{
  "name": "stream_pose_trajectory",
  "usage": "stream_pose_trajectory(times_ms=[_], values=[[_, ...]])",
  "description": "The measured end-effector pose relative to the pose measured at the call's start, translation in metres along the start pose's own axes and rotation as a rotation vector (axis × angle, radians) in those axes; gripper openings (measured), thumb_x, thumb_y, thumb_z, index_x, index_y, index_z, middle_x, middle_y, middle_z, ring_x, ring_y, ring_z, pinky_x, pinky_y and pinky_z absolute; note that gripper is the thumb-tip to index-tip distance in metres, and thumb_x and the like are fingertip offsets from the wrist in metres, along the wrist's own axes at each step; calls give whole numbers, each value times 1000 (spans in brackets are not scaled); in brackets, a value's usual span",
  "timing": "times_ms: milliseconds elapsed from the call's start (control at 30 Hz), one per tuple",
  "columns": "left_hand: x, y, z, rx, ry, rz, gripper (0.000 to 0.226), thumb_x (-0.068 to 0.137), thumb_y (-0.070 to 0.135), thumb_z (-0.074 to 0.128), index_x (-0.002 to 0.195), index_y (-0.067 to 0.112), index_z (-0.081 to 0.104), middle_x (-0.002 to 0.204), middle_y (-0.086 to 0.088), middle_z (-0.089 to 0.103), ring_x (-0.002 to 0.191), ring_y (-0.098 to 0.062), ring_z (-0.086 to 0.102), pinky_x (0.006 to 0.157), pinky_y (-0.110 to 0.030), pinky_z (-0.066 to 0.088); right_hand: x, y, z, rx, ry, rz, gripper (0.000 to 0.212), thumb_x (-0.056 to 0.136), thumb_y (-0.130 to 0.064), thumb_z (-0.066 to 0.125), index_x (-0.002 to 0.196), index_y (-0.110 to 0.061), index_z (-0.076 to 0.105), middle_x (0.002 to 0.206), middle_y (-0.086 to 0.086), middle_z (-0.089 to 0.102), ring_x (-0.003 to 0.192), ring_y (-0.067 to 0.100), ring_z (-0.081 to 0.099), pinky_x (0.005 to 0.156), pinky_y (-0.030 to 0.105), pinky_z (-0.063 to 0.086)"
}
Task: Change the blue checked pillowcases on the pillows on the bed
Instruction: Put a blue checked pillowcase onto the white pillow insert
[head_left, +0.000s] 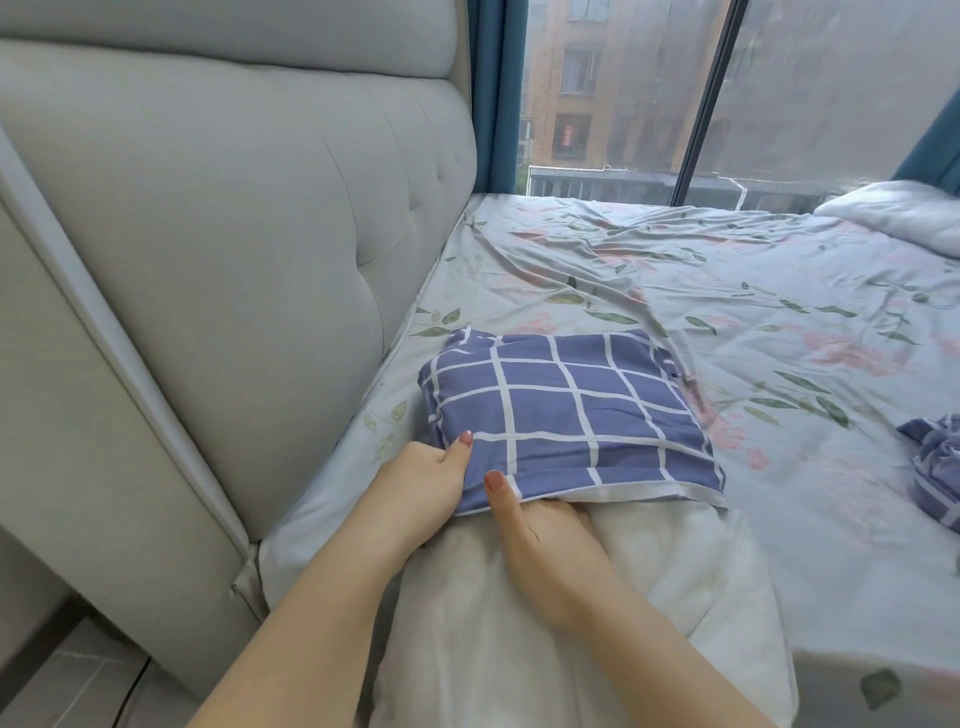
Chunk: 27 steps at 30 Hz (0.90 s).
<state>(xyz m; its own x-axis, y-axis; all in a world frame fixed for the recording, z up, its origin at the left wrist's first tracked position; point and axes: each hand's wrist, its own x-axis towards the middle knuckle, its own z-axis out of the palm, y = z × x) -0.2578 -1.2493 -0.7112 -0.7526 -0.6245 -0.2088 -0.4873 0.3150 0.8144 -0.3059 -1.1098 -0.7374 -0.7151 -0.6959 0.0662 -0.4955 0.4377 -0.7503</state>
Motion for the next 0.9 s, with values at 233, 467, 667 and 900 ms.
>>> stream_pose_trajectory(times_ms=[233,467,667,900], values=[[10,-10,-1,252,-19,-246,84,96,68,12,119,6,62,95,-20,68,89,-33,63,77,-33,50,-1,-1,10,-175,18,-42,97,69,-89,-8,122,-39,56,135,-18,55,131,6,41,106,24,32],[15,-3,-3,-211,116,15,46,92,59,52,117,20,56,123,-2,62,115,-23,58,101,-39,45,-14,-9,-32,-209,-126,-320,61,92,-66,17,84,-22,57,90,-9,65,91,12,56,84,36,45],[17,-12,-3,-193,-188,-118,106,68,71,73,152,26,25,146,6,46,125,-21,53,98,-35,48,-17,9,-65,-29,542,-209,55,92,-54,42,70,-10,65,58,-2,64,54,19,60,62,37,47],[18,-12,0,-308,-295,-169,112,41,58,90,138,29,43,127,5,62,109,-22,64,93,-44,55,13,90,-110,104,309,547,58,98,-56,36,150,-28,35,151,1,39,139,26,37,112,37,26]])
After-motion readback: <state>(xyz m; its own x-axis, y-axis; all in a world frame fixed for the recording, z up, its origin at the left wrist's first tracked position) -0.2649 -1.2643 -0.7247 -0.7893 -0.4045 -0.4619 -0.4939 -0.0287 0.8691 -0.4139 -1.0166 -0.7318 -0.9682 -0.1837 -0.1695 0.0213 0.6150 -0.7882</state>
